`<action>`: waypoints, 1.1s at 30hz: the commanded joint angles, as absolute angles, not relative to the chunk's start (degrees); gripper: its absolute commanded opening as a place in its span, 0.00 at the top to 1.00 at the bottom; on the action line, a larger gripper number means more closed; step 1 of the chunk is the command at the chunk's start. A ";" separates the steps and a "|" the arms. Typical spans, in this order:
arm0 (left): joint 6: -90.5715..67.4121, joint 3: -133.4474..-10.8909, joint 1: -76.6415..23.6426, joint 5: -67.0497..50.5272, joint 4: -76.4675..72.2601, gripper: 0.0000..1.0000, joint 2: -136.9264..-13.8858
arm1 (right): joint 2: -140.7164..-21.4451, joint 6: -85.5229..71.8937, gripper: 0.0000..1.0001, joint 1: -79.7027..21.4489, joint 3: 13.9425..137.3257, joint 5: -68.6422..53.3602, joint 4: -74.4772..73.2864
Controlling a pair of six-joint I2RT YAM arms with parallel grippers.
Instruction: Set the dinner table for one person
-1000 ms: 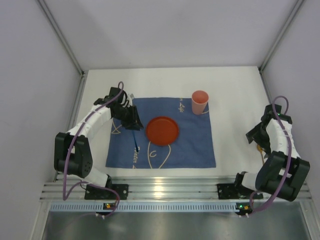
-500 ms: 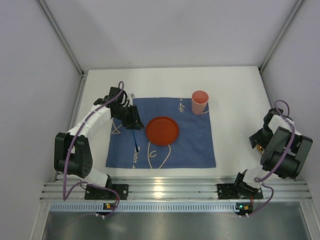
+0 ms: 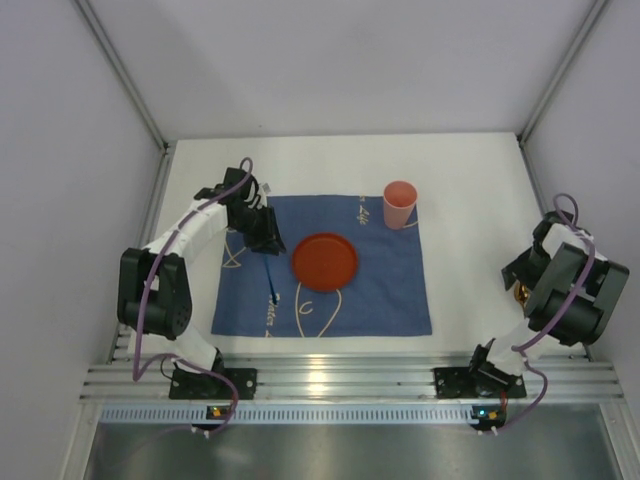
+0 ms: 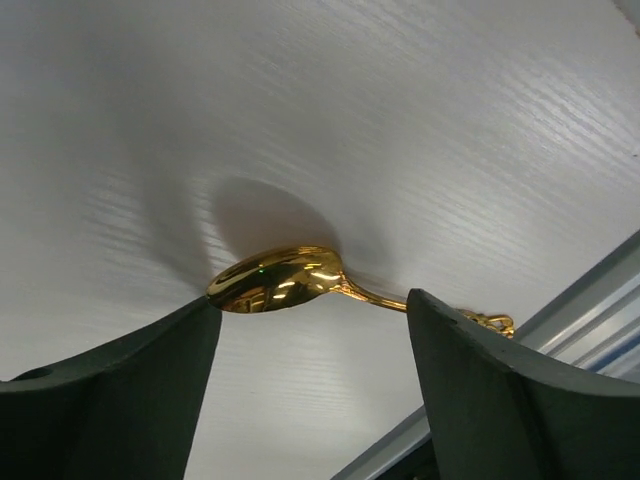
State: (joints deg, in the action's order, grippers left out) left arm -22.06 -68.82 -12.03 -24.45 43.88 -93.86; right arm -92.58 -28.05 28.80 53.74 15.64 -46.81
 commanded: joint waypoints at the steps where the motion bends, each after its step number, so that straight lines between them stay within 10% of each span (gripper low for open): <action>1: -20.92 -71.80 -11.69 -22.33 45.17 0.69 -94.04 | -97.21 -28.65 0.24 30.32 50.36 13.62 -35.08; 4: -21.01 -72.33 -11.69 -21.18 46.40 0.69 -93.43 | -98.08 -27.51 0.48 30.93 50.36 8.99 -33.58; 21: -22.94 -72.33 -11.87 -16.70 50.97 0.68 -87.71 | -103.79 -28.47 0.96 28.39 57.72 0.27 -30.23; 33: -24.34 -77.08 -12.83 -13.71 53.70 0.68 -89.03 | -115.48 -28.92 0.97 13.10 79.78 -5.80 -33.22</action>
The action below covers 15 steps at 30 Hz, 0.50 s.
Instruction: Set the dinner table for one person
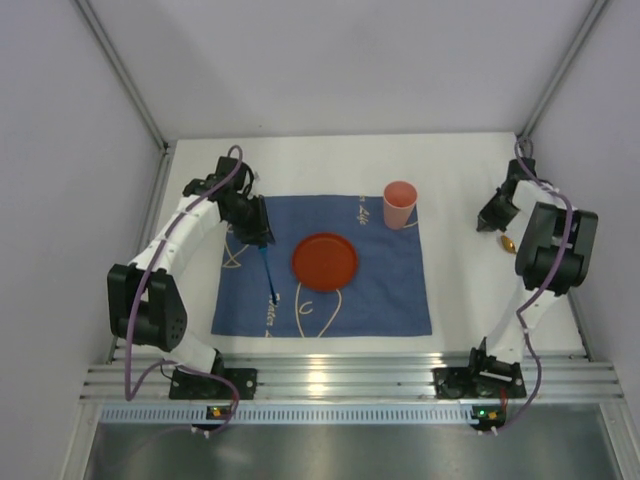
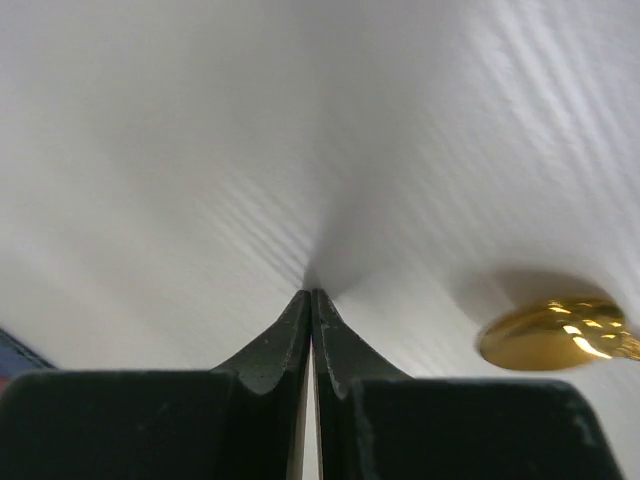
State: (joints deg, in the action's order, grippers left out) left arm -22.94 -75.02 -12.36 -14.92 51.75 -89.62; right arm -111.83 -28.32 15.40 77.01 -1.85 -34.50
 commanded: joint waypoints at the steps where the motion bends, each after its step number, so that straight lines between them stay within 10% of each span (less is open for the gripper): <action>1: -24.78 -76.91 -13.09 -13.71 53.53 0.68 -88.95 | -115.66 -28.74 0.97 12.23 80.59 -6.06 -33.57; 7: -26.89 -74.01 -14.59 -12.75 50.37 0.69 -87.89 | -112.25 -27.16 0.85 11.69 86.39 -11.23 -37.52; 12: -28.74 -70.41 -15.38 -13.01 46.94 0.69 -86.92 | -104.44 -25.67 0.05 11.78 90.17 -8.46 -42.27; 15: -29.44 -67.59 -15.64 -14.41 44.57 0.69 -86.22 | -104.93 -25.14 0.00 13.70 91.49 -3.70 -45.34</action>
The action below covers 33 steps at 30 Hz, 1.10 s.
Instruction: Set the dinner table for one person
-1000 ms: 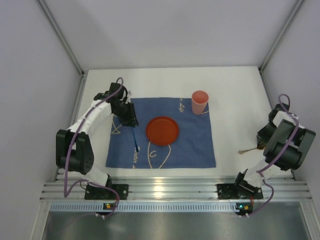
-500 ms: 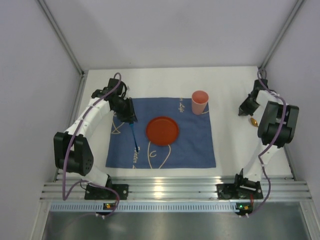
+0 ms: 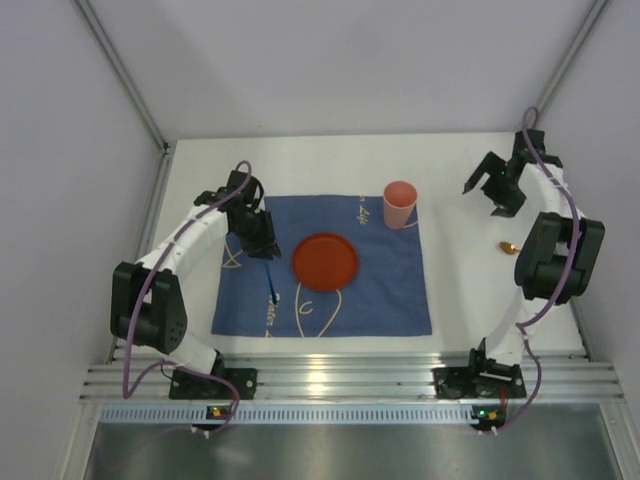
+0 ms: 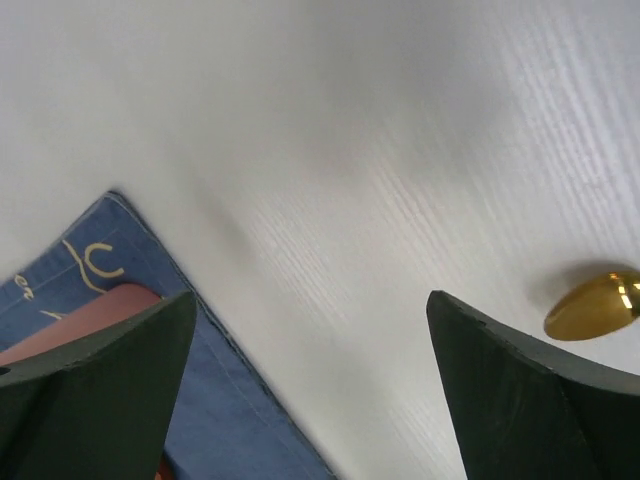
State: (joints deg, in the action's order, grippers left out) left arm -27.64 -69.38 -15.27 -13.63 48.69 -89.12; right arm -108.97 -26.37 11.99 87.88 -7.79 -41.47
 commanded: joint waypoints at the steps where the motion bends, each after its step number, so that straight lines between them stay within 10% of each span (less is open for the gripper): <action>1: -29.36 -66.46 -15.73 -15.20 44.04 0.69 -86.13 | -105.29 -25.57 0.00 15.97 91.41 -2.13 -45.79; 13: -27.86 -63.11 -15.73 -19.33 41.66 0.69 -86.22 | -101.79 -36.55 0.00 34.80 77.02 6.16 -46.07; 33: -26.37 -69.78 -17.05 -18.90 48.78 0.69 -88.42 | -101.60 -47.64 0.11 35.68 63.10 6.77 -29.44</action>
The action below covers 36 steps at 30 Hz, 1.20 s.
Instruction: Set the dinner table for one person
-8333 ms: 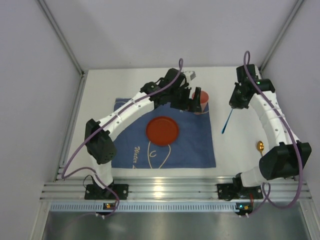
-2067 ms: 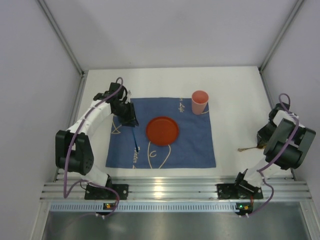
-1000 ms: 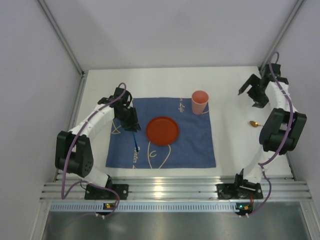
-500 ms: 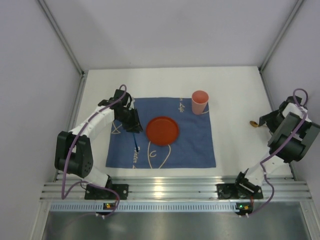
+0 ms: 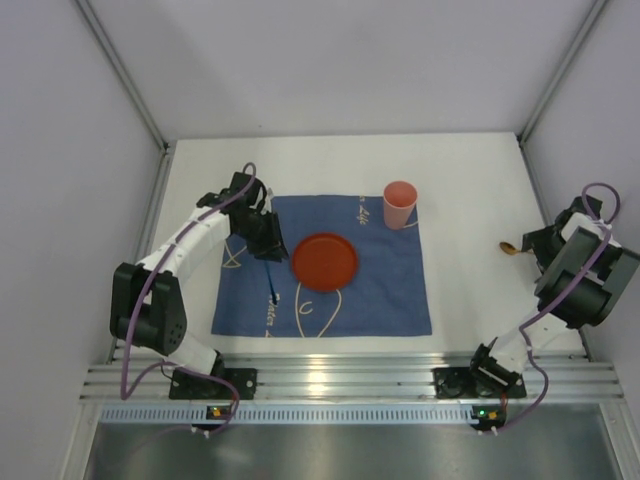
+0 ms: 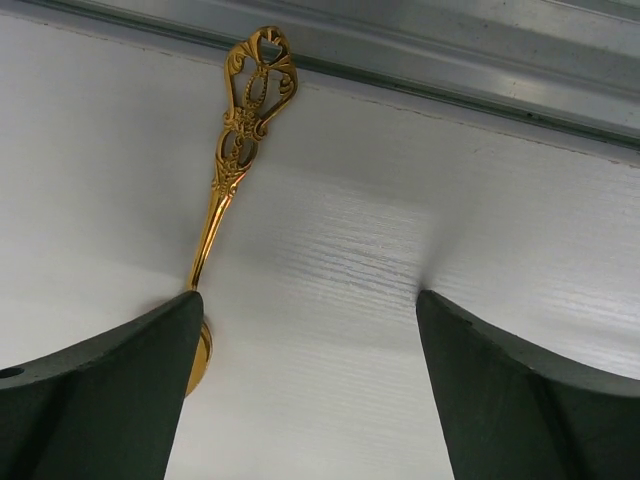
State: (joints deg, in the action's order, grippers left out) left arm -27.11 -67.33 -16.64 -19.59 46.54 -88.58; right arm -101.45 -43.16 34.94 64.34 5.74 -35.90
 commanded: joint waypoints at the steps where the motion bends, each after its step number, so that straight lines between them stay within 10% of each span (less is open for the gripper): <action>1: -26.37 -70.05 -17.14 -18.81 49.21 0.69 -88.50 | -102.04 -47.55 0.12 35.68 63.98 6.77 -30.57; 22: -27.86 -82.44 -26.89 -14.59 54.49 0.71 -97.56 | -107.92 -48.78 0.17 31.64 67.76 6.77 -26.90; 36: -28.30 -83.94 -27.86 -13.97 54.23 0.72 -100.46 | -117.42 -42.72 0.61 25.94 77.87 18.97 -36.38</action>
